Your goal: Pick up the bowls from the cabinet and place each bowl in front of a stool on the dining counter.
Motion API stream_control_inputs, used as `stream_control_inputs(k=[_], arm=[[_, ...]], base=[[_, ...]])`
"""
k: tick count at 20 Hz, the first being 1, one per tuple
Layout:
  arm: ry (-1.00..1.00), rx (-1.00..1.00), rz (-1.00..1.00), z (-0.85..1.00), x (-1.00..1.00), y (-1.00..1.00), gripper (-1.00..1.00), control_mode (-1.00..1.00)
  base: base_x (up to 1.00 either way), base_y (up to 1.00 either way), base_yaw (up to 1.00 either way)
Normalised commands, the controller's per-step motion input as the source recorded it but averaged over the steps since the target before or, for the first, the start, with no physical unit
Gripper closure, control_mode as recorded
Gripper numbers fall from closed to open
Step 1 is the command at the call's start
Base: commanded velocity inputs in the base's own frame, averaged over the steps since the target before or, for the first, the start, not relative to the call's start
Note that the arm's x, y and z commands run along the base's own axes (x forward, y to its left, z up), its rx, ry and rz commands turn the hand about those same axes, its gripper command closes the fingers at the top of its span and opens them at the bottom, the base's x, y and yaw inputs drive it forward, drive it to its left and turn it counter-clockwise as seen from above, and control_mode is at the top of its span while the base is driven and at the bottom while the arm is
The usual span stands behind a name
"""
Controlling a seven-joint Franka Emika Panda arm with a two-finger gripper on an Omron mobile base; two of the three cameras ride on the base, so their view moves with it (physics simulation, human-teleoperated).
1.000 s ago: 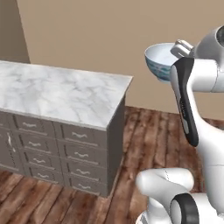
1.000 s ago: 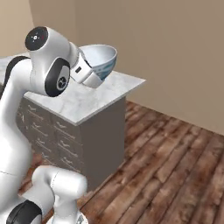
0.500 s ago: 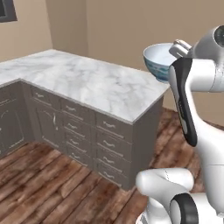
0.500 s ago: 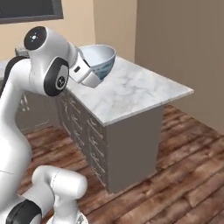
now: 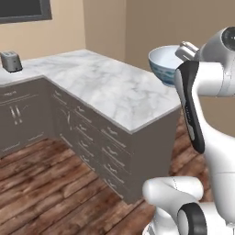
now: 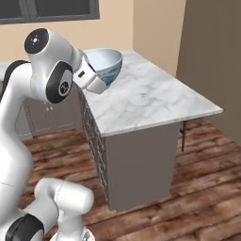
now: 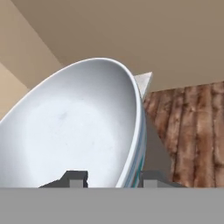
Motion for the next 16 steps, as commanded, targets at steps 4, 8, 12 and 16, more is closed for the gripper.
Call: stream_control_inputs(k=[4, 8, 12, 16], arm=[[0.00, 0.00, 0.00, 0.00, 0.00, 0.00, 1.00, 1.00], [0.00, 0.00, 0.00, 0.00, 0.00, 0.00, 1.00, 1.00], [0.00, 0.00, 0.00, 0.00, 0.00, 0.00, 1.00, 1.00], [0.00, 0.00, 0.00, 0.00, 0.00, 0.00, 1.00, 1.00]], base=[[0.00, -1.00, 0.33], [0.00, -1.00, 0.30], [0.00, -1.00, 0.27], [0.00, -1.00, 0.25]])
